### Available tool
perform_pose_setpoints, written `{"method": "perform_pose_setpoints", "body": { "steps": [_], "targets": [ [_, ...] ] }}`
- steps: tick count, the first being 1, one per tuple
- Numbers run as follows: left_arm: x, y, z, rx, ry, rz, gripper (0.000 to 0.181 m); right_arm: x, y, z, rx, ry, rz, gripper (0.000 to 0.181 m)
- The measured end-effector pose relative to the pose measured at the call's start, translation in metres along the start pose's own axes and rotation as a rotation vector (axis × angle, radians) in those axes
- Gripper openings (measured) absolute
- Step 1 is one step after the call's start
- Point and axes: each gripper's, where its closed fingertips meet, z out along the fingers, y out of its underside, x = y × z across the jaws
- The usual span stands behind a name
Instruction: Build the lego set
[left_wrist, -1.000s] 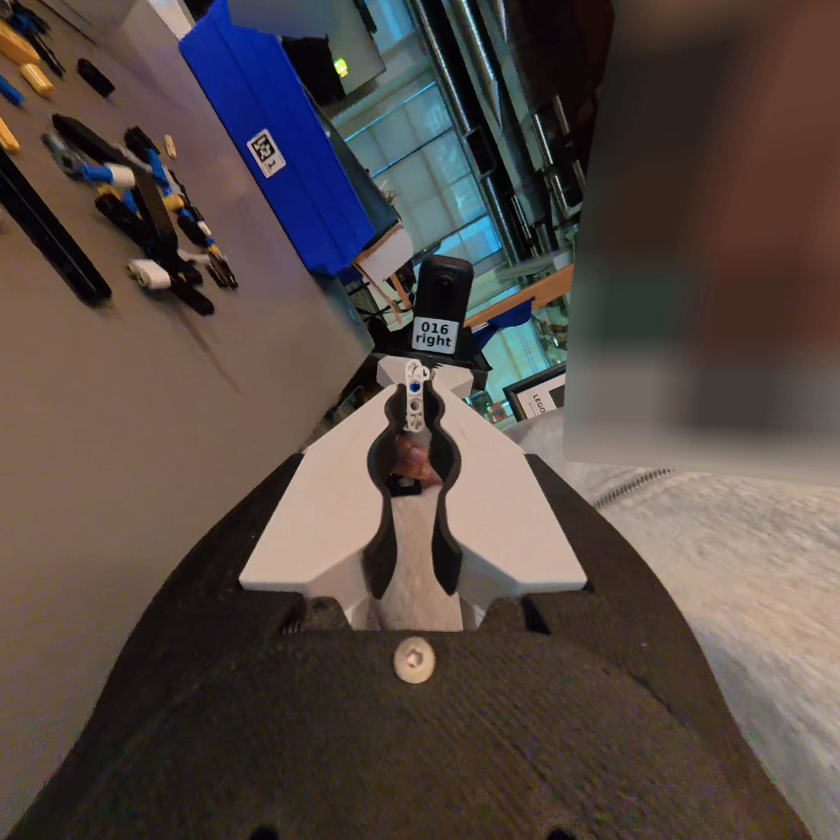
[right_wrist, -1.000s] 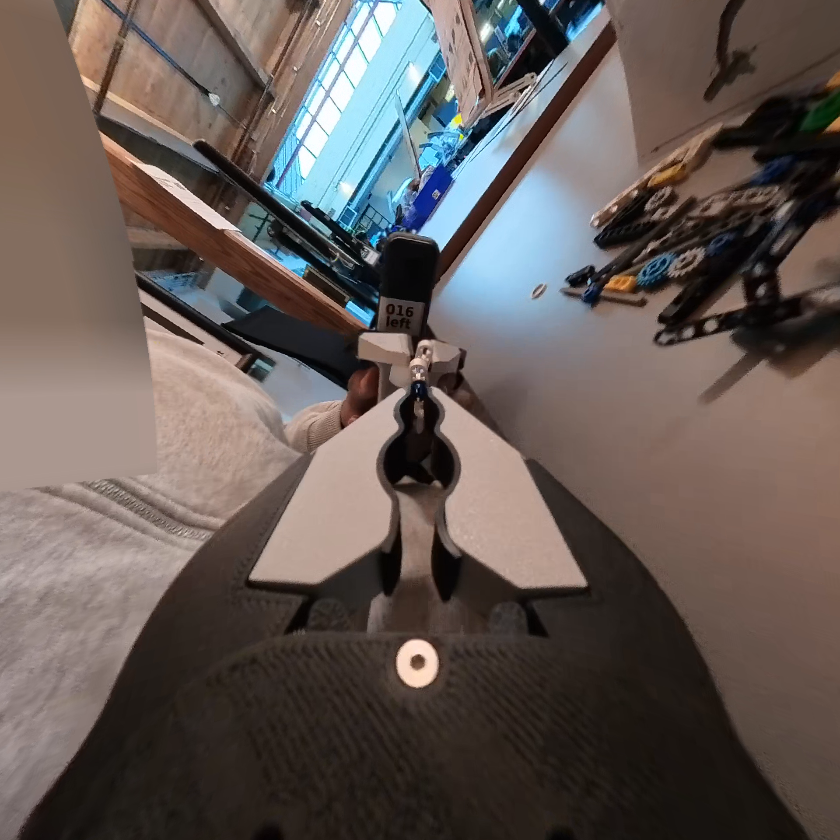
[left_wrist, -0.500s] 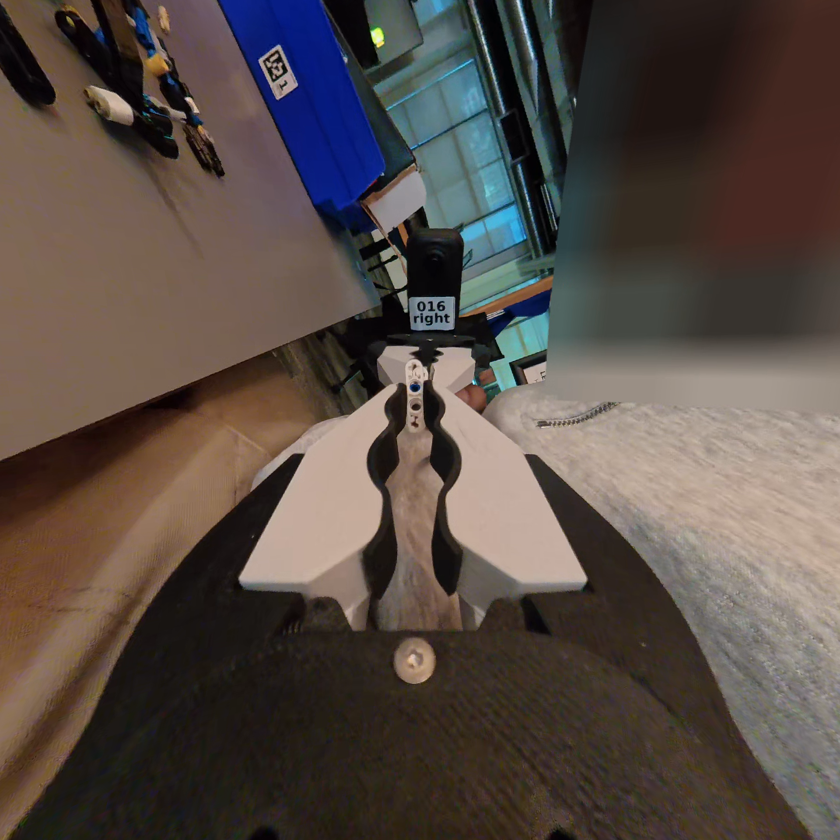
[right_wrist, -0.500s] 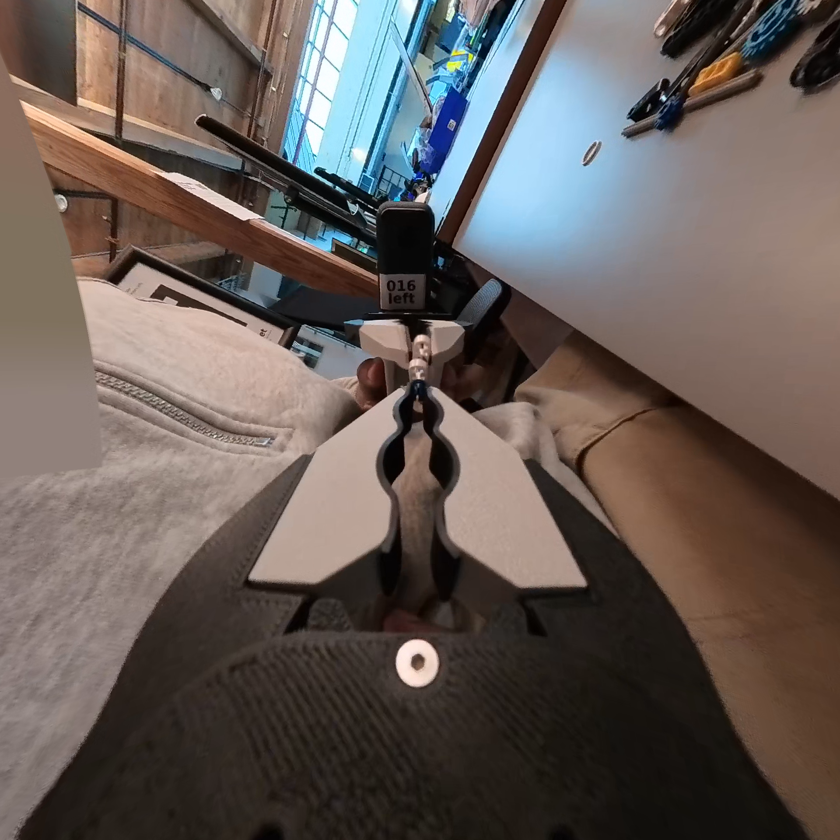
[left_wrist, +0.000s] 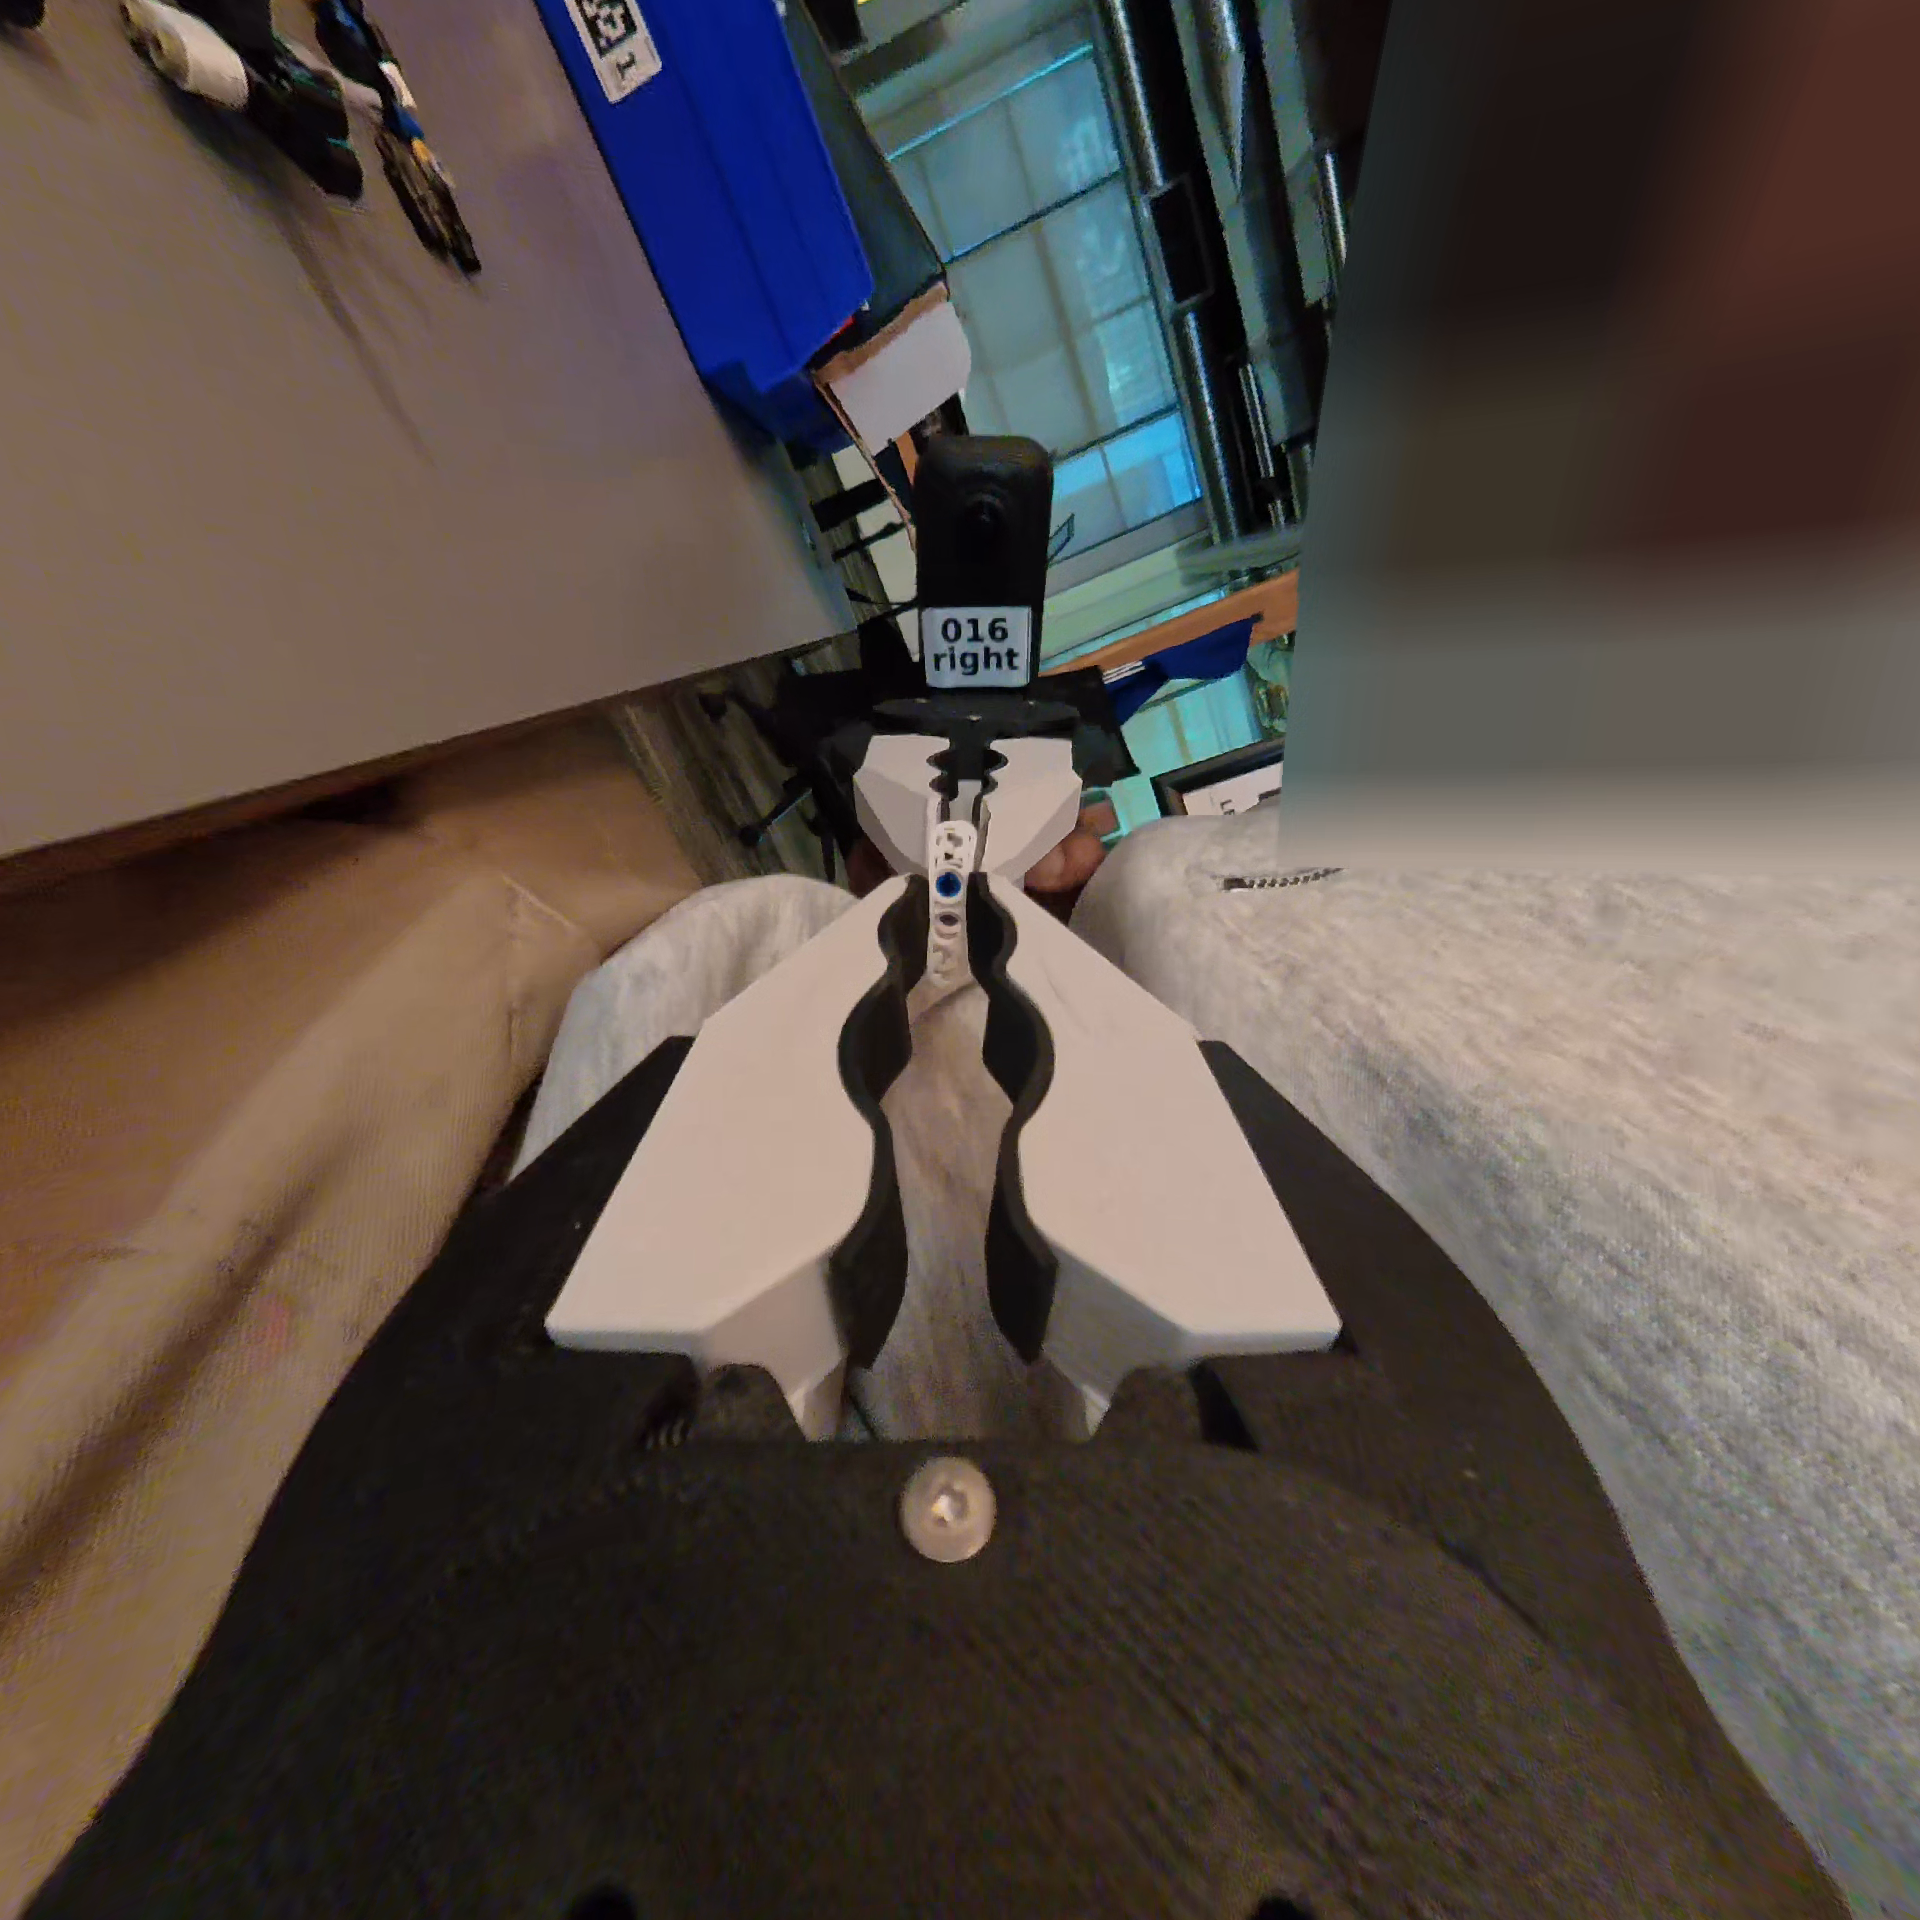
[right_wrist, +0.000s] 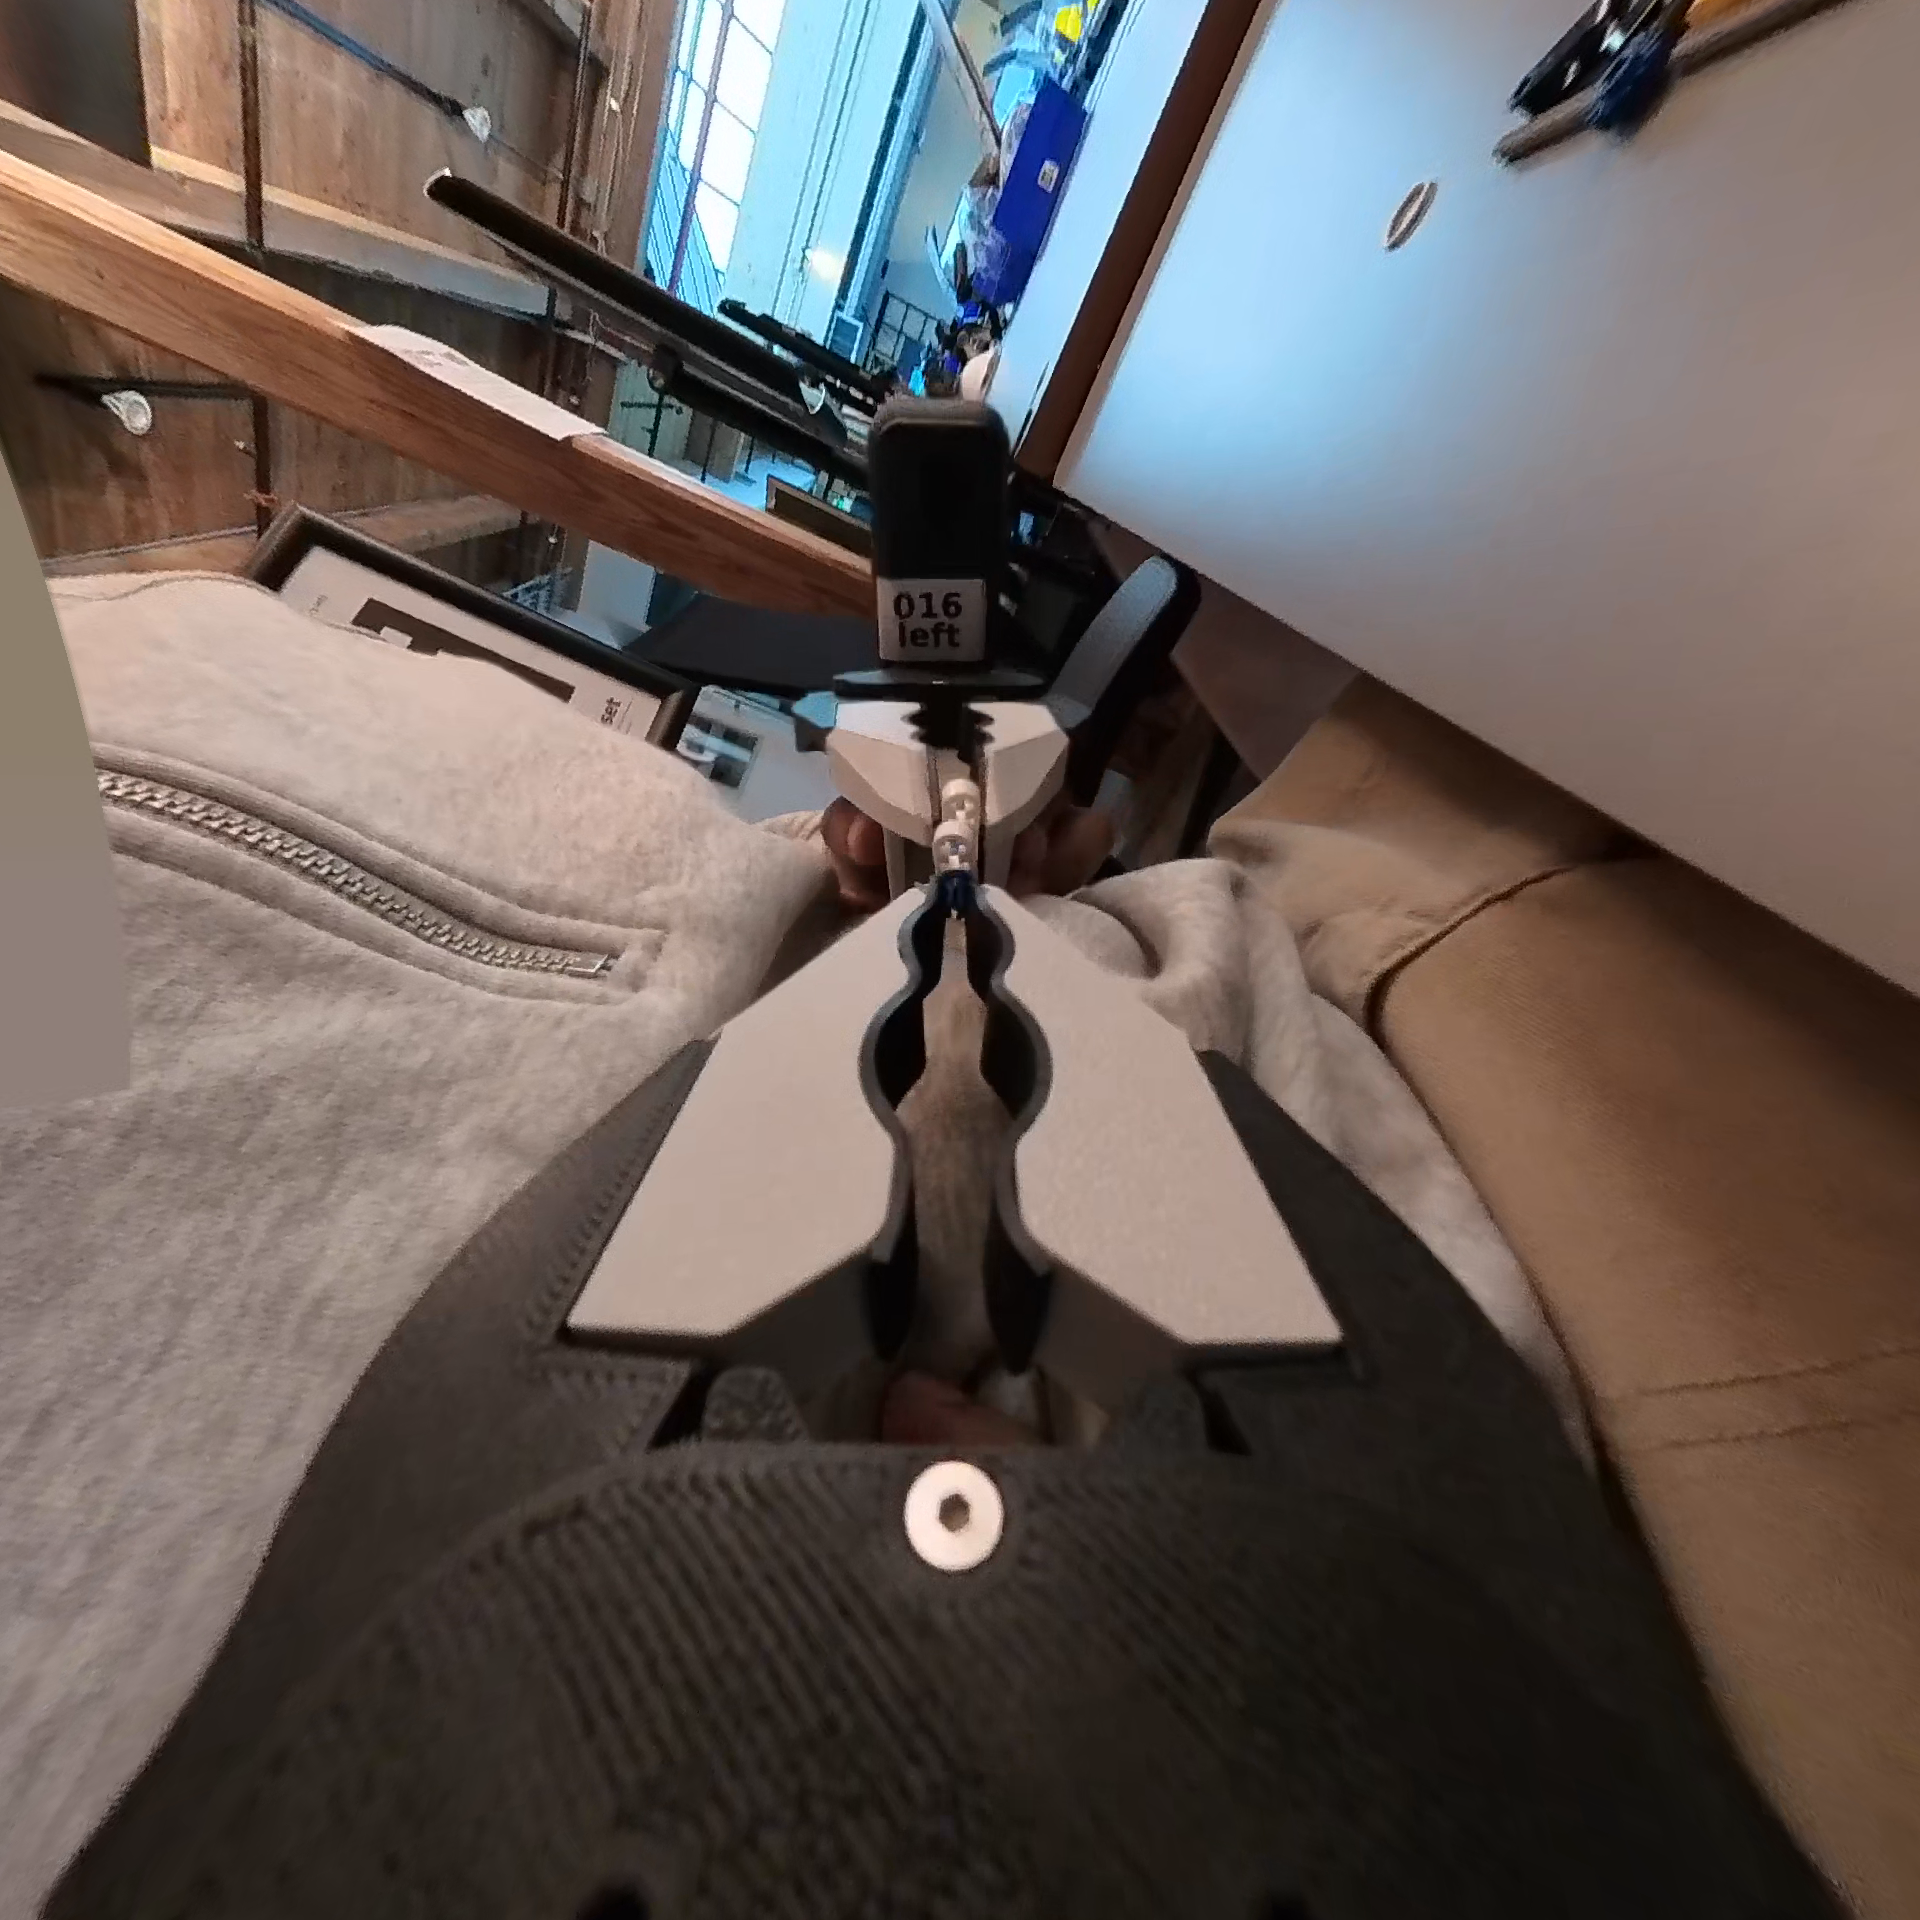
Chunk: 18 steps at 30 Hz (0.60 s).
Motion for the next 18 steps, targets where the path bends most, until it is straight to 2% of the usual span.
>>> {"method": "perform_pose_setpoints", "body": {
  "steps": [11,18],
  "targets": [
    [0.0016,0.0026,-0.0017,0.016,-0.008,-0.010,0.006,-0.0019,0.0030,0.0023,-0.039,-0.024,0.015,0.002],
    [0.0053,0.0110,-0.0029,-0.035,0.022,-0.030,0.006,-0.0052,0.0092,0.0024,-0.065,-0.082,0.061,0.001]
  ]
}}
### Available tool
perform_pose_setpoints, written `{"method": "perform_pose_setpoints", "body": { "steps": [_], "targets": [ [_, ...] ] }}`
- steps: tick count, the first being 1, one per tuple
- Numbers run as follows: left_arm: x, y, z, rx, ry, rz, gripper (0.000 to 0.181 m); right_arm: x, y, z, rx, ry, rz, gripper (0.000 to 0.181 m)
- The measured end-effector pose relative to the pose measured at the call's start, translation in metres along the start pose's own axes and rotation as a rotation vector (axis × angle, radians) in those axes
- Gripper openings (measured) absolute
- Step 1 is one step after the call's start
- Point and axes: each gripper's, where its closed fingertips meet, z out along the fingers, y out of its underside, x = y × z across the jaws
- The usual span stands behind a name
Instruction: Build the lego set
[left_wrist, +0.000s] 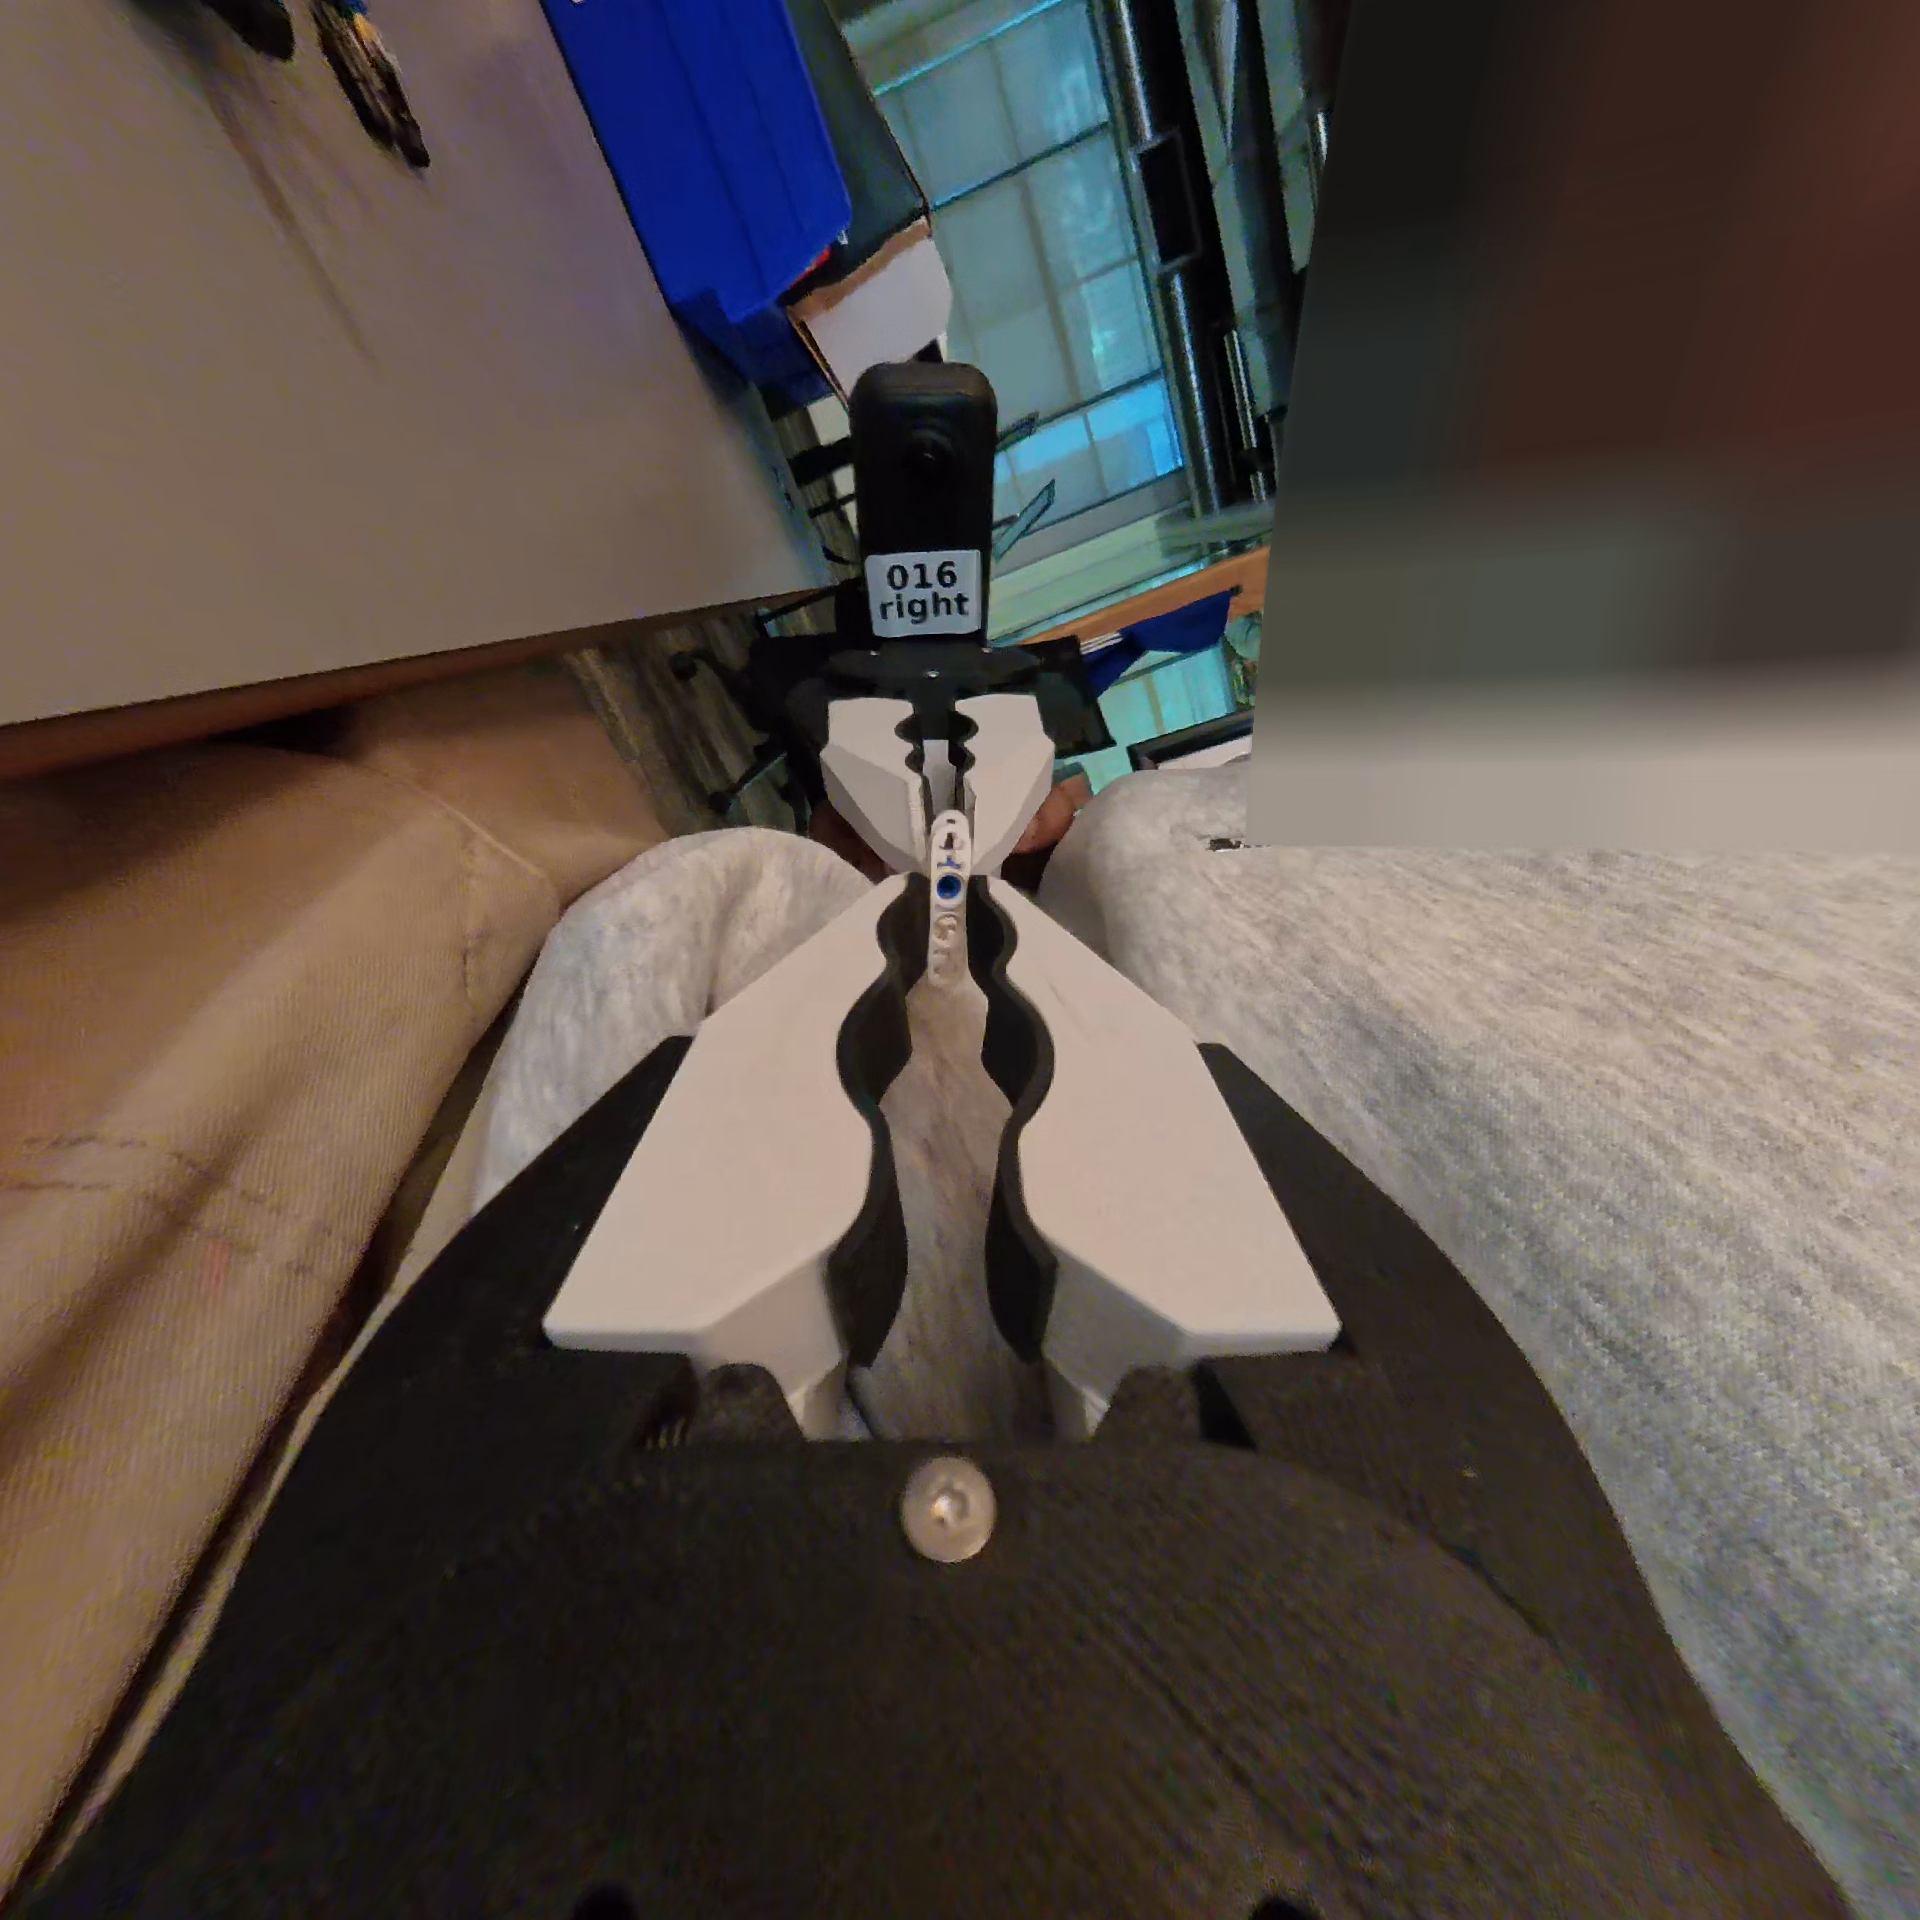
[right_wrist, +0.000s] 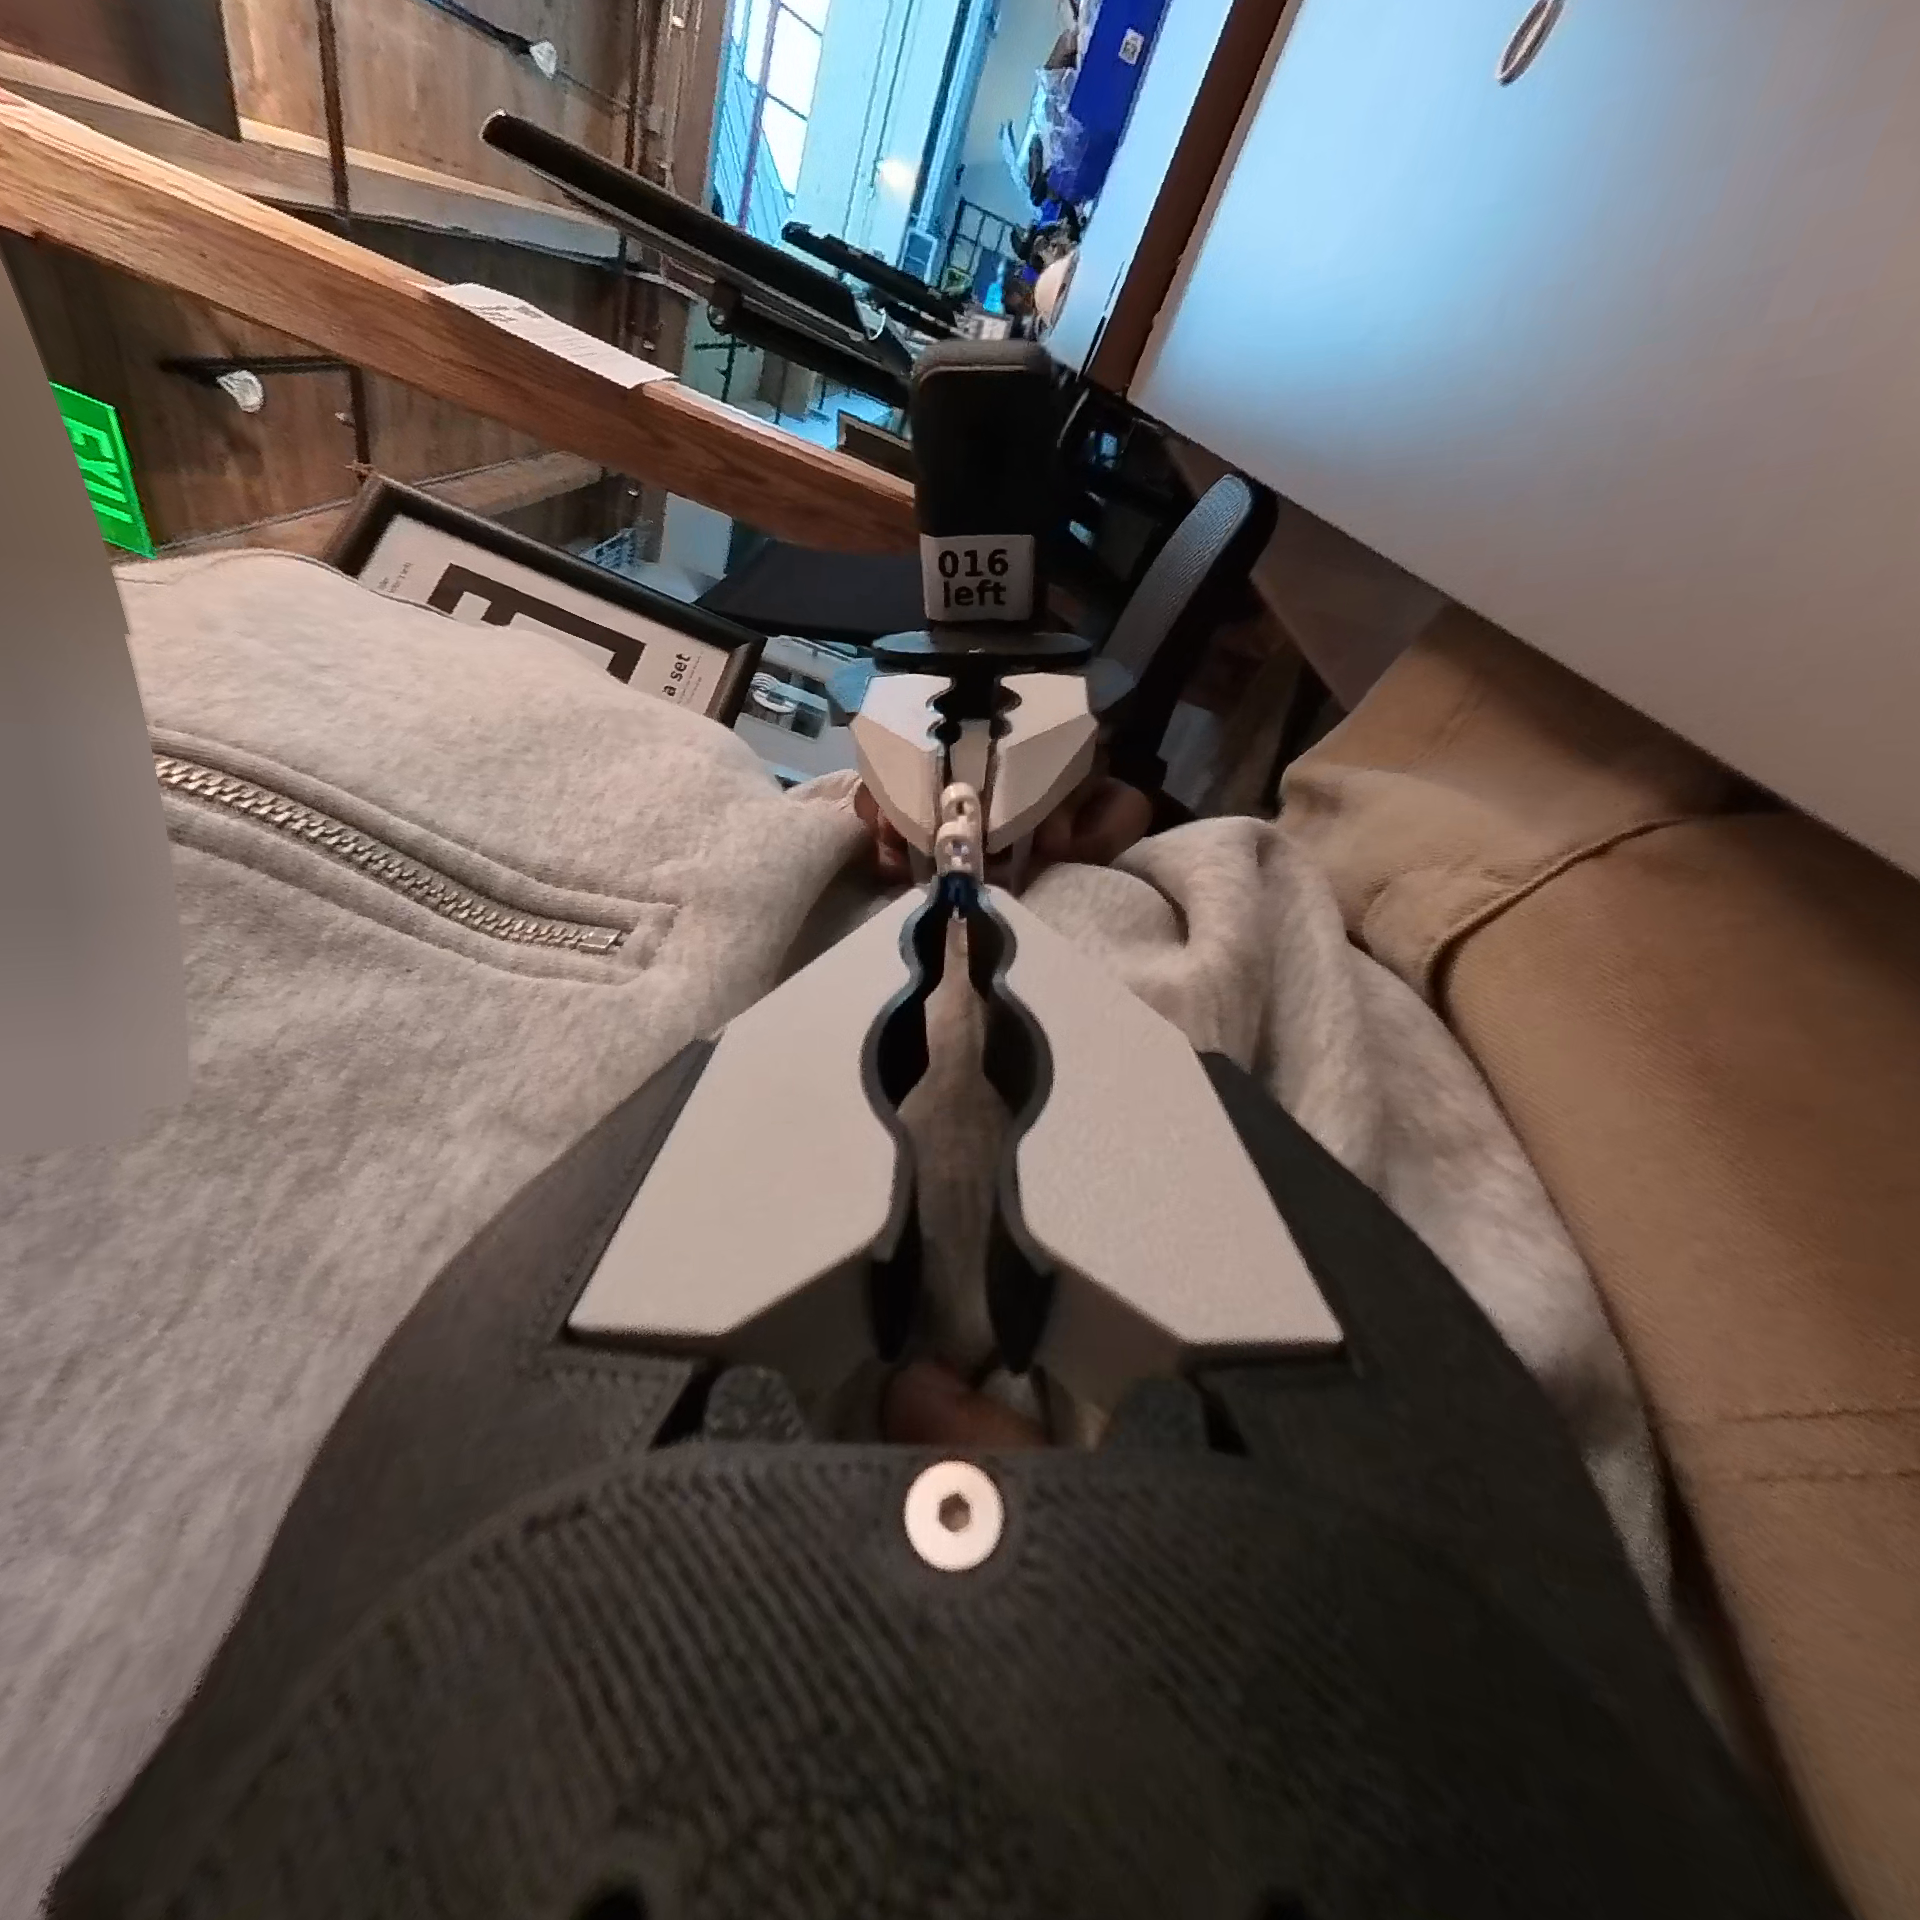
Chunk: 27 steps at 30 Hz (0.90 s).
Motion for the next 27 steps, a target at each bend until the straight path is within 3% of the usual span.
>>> {"method": "perform_pose_setpoints", "body": {
  "steps": [20,27],
  "targets": [
    [0.0094,0.0066,0.0029,-0.042,0.116,-0.066,0.006,-0.0065,0.0067,0.0008,-0.047,-0.116,0.028,0.001],
    [0.0072,0.0011,0.0046,-0.033,0.071,-0.018,0.006,-0.0049,0.0006,-0.0009,-0.010,-0.096,0.013,0.002]
  ]
}}
